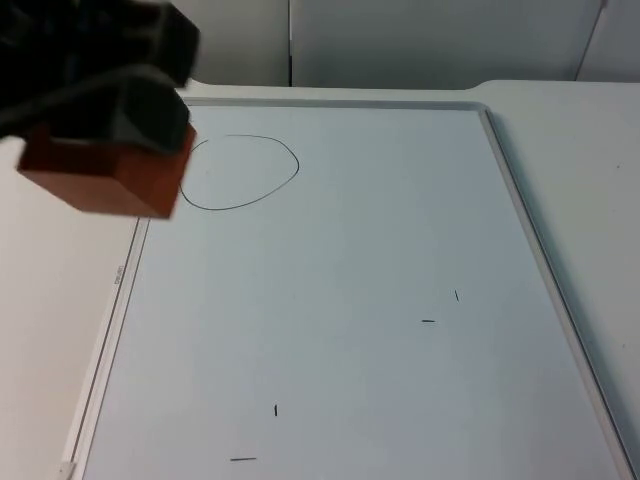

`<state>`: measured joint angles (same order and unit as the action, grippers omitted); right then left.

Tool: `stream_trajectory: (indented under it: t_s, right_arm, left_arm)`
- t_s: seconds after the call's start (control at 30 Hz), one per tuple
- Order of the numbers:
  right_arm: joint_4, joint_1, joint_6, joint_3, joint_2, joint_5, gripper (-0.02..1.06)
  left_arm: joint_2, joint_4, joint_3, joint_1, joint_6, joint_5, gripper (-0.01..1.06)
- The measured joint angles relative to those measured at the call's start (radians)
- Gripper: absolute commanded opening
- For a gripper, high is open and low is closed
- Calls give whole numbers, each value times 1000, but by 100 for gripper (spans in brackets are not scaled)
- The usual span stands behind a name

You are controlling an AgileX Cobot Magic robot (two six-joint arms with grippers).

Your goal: Pick up one cube with the left hand and another cube with the right hand. First place the cube in the right hand at the target position, then stack the cube in the left hand on top.

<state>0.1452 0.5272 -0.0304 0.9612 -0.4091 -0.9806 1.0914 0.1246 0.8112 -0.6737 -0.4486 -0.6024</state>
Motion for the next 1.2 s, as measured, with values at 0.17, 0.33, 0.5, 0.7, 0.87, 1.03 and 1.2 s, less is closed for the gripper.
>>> stream_trajectory:
  t_s: [0.17, 0.33, 0.5, 0.7, 0.87, 1.03, 1.2]
  right_arm:
    - [0, 0, -7, 0, 0, 9, 0]
    - [0, 0, -36, 0, 0, 10, 0]
    - [0, 0, -38, 0, 0, 10, 0]
    - [-2, 0, -38, 0, -20, 12, 0]
    - [-6, 0, -38, 0, -64, 17, 0]
    - [-9, 0, -38, 0, -113, 17, 0]
    - [-9, 0, -38, -1, -167, 32, 0]
  left_arm:
    - [-171, 130, 0, 0, 56, -112, 17]
    - [-267, 135, 0, 0, 183, -149, 17]
    - [-335, 84, 0, 0, 316, -155, 17]
    - [-388, 3, 0, 0, 449, -160, 17]
    - [-393, -25, 0, 0, 525, -160, 17]
    - [-395, -31, -16, 0, 550, -160, 17]
    - [-397, -33, -71, 0, 543, -138, 17]
